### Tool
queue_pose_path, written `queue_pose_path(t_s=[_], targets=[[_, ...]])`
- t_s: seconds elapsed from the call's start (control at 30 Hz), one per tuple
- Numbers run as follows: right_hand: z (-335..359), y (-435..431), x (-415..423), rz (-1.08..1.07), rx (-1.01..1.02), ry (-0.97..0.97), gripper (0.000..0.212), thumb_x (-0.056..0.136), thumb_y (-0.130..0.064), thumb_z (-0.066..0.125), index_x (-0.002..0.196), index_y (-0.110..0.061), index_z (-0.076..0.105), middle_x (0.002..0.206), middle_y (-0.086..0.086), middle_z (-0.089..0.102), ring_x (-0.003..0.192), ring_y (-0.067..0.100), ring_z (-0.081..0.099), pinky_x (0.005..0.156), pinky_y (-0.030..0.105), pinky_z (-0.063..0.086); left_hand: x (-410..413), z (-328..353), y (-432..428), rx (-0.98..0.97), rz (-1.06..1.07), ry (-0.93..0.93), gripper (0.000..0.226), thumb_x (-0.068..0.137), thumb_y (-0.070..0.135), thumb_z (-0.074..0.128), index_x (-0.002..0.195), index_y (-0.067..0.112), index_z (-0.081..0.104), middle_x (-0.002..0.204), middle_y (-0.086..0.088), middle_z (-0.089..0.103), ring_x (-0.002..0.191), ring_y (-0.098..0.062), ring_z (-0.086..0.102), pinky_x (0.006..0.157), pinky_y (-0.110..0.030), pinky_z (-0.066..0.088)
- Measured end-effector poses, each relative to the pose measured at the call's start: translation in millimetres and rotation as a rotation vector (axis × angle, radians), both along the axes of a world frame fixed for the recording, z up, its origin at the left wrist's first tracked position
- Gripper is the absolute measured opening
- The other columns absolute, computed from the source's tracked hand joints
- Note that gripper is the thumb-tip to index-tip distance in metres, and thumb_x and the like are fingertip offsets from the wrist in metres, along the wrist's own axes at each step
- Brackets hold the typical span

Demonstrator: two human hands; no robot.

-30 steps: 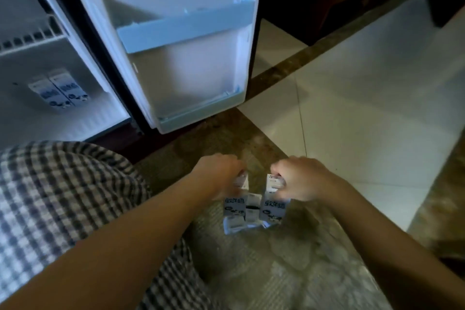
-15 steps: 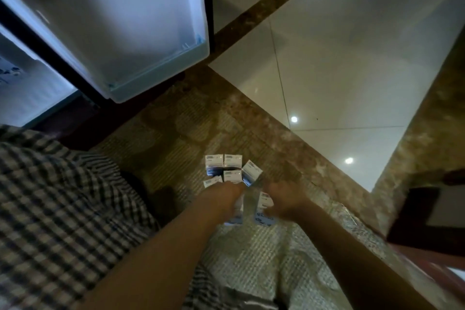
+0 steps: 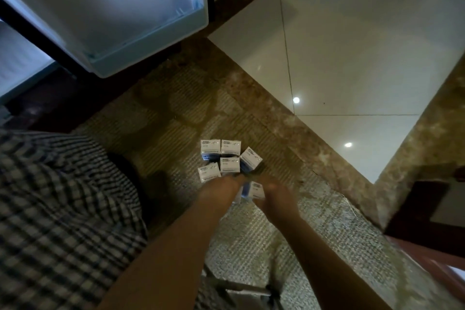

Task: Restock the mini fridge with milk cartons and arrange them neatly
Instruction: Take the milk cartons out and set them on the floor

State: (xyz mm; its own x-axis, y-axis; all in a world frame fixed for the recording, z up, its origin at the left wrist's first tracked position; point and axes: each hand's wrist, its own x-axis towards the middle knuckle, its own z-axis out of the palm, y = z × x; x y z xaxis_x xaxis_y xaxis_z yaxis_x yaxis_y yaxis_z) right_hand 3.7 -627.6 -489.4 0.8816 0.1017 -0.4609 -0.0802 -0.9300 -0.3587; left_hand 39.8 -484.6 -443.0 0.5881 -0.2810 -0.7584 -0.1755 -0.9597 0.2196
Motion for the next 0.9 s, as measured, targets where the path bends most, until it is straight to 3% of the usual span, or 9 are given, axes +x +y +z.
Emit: queue_pose_path(t_s=[0.1, 0.23, 0.43, 0.6, 0.77, 0.9], targets=[[-6.6, 3.6, 0.9, -0.008, 0.044, -0.029, 0.035, 0.083, -0.018, 0.068, 0.117, -0.014, 0.059, 0.107, 0.006, 0.065, 0.093, 0.023, 0.065, 0.076, 0.031, 0.054, 6.0, 5.6, -4.4, 0.016, -0.015, 0.071, 0.047, 0.097, 0.012, 0.043, 0.142, 0.011, 0.031, 0.144, -0.015, 0.036, 0.130, -0.033, 0.042, 0.105, -0.044, 0.039], [-7.9, 2.9, 6.0, -0.012, 0.043, -0.016, 0.031, 0.088, -0.010, 0.059, 0.118, -0.009, 0.057, 0.109, 0.011, 0.064, 0.093, 0.027, 0.064, 0.075, 0.033, 0.051, 5.1, 0.9, -2.6, 0.019, -0.027, 0.085, 0.047, 0.098, 0.010, 0.041, 0.144, 0.009, 0.030, 0.146, -0.013, 0.036, 0.133, -0.030, 0.039, 0.109, -0.040, 0.035], [10.9, 1.4, 18.0, 0.079, -0.094, 0.021, 0.033, 0.093, -0.024, 0.050, 0.125, -0.016, 0.052, 0.119, 0.005, 0.060, 0.105, 0.025, 0.060, 0.081, 0.032, 0.048, 0.1, 1.1, 8.1, -0.028, -0.015, 0.038, 0.047, 0.096, 0.013, 0.046, 0.142, 0.014, 0.034, 0.142, -0.011, 0.041, 0.126, -0.030, 0.046, 0.104, -0.040, 0.040], [49.8, 9.5, 49.1, 0.254, -0.165, -0.054, 0.024, 0.094, -0.027, 0.045, 0.113, -0.016, 0.056, 0.106, 0.007, 0.065, 0.095, 0.027, 0.063, 0.073, 0.033, 0.048, 10.8, 23.2, 16.7, -0.020, -0.049, 0.032, 0.038, 0.100, 0.019, 0.039, 0.136, 0.010, 0.045, 0.139, -0.009, 0.048, 0.124, -0.027, 0.049, 0.100, -0.035, 0.040], [104.3, 26.5, 92.0, 0.350, -0.134, -0.130, 0.021, 0.094, -0.027, 0.048, 0.095, -0.013, 0.064, 0.090, 0.009, 0.066, 0.083, 0.026, 0.064, 0.075, 0.041, 0.053, 42.6, 78.6, 52.4, 0.032, -0.187, -0.136, 0.037, 0.101, 0.027, 0.035, 0.133, 0.013, 0.047, 0.133, -0.010, 0.051, 0.119, -0.025, 0.052, 0.095, -0.035, 0.043], [160.2, 57.1, 114.7, 0.510, -0.089, -0.314, 0.020, 0.094, -0.026, 0.051, 0.109, -0.018, 0.061, 0.093, 0.004, 0.067, 0.086, 0.023, 0.065, 0.075, 0.038, 0.054, 66.6, 135.1, 91.6, 0.073, -0.146, -0.252, 0.035, 0.100, 0.033, 0.035, 0.130, 0.020, 0.048, 0.128, -0.004, 0.051, 0.114, -0.022, 0.053, 0.091, -0.035, 0.045]])
